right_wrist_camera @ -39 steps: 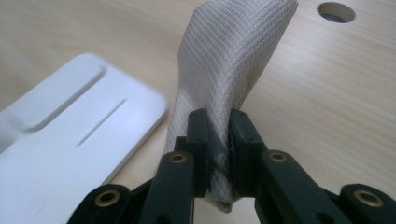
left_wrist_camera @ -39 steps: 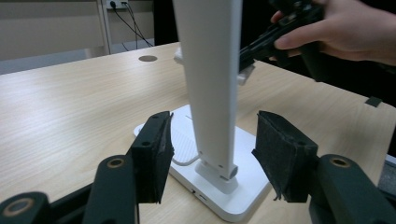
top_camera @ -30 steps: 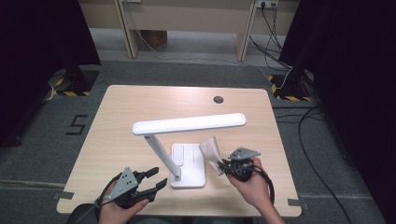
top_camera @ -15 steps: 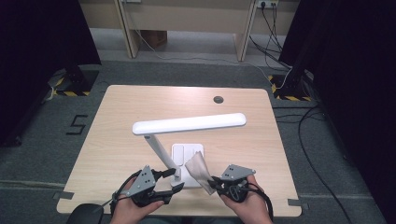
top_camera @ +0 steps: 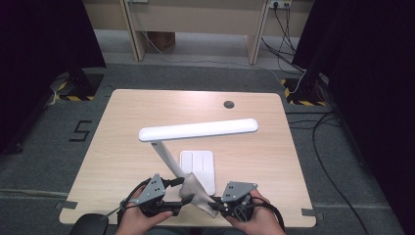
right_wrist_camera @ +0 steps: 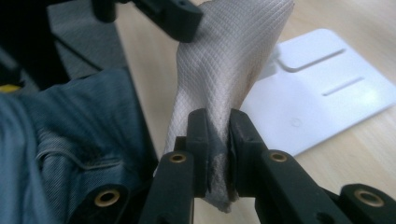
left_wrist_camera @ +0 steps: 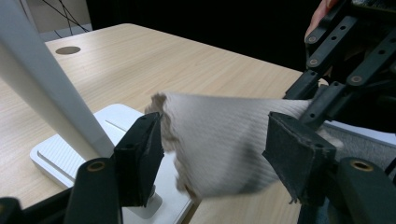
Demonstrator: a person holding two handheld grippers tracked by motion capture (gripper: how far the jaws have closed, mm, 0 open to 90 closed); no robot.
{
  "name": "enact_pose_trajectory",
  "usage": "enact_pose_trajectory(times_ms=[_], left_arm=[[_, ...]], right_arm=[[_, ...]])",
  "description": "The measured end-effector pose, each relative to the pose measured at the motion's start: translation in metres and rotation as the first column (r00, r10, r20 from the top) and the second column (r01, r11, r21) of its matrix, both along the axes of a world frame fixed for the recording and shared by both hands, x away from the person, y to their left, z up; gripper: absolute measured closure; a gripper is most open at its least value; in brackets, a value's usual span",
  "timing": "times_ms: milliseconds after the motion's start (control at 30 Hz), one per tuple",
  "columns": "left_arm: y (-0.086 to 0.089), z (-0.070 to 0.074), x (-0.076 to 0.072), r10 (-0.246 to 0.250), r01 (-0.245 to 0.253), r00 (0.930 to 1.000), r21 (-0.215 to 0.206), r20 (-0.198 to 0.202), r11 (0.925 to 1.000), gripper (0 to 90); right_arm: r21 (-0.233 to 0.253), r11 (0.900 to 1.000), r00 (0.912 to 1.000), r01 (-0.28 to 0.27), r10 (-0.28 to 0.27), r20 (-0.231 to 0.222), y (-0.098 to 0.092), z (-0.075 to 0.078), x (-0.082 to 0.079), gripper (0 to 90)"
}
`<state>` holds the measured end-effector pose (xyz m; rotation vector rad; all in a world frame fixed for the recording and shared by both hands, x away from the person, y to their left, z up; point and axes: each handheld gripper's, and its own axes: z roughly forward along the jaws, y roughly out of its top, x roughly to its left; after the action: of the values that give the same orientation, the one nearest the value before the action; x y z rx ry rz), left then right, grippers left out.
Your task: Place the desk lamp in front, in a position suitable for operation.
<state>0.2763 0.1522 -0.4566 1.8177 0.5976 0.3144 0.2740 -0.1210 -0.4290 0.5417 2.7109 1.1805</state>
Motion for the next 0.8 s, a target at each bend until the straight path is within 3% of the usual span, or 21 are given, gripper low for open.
enact_pose_trajectory(times_ms=[133,233,433,700,800], left_arm=[[-0.001,0.000,-0.001,-0.014,0.014,0.9998,0.014,0.013,0.9998,34.7],[-0.001,-0.001,-0.001,-0.033,0.033,0.9993,0.032,0.015,0.9990,34.4],[-0.001,-0.007,0.002,-0.077,0.078,0.9968,0.031,-0.022,0.9965,32.4],[0.003,-0.008,0.002,-0.157,0.158,0.9874,0.055,-0.017,0.9860,32.5],[0.002,-0.008,0.001,-0.187,0.187,0.9823,0.087,-0.010,0.9785,33.1]], right_arm=[[-0.041,0.997,0.9977,-0.067,0.066,-0.009,0.004,-0.002,0.000,80.7],[-0.044,0.994,0.9952,-0.097,0.097,-0.011,0.008,-0.003,0.002,80.7],[-0.041,0.988,0.9887,-0.148,0.149,0.019,0.013,0.001,0.005,80.8],[-0.025,0.978,0.9775,-0.205,0.206,0.045,0.014,0.006,0.010,80.9],[-0.018,0.972,0.9704,-0.235,0.236,0.054,0.016,0.008,0.010,81.0]])
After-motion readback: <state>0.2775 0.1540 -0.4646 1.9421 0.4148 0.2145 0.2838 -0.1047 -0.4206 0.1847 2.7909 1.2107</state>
